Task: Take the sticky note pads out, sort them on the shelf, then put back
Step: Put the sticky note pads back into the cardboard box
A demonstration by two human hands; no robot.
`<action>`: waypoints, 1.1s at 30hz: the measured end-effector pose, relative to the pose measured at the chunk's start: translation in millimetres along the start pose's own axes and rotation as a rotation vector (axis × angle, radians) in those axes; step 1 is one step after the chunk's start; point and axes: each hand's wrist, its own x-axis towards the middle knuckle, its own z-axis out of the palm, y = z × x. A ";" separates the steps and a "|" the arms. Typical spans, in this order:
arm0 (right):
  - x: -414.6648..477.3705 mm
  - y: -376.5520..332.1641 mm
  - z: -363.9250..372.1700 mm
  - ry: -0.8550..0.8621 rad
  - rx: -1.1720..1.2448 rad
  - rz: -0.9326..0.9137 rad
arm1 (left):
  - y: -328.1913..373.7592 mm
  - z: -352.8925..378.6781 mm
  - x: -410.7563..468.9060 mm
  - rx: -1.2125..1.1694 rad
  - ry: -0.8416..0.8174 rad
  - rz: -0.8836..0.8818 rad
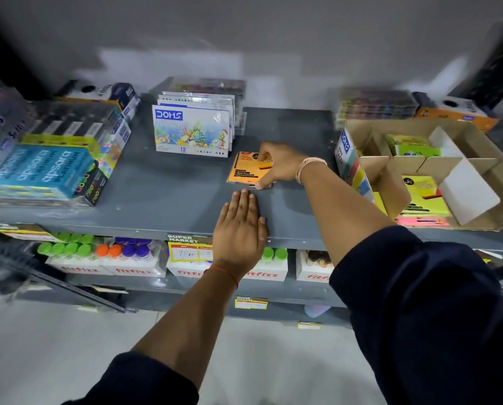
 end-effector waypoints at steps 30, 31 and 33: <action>-183.9 91.3 -109.8 0.322 0.186 0.319 | 62.6 -9.1 6.1 0.017 -0.206 0.067; -191.3 100.4 -110.3 0.308 0.167 0.342 | 62.4 -7.6 6.1 0.008 -0.195 0.057; -201.9 114.3 -108.4 0.265 0.125 0.374 | 61.2 -6.3 5.0 -0.022 -0.166 0.049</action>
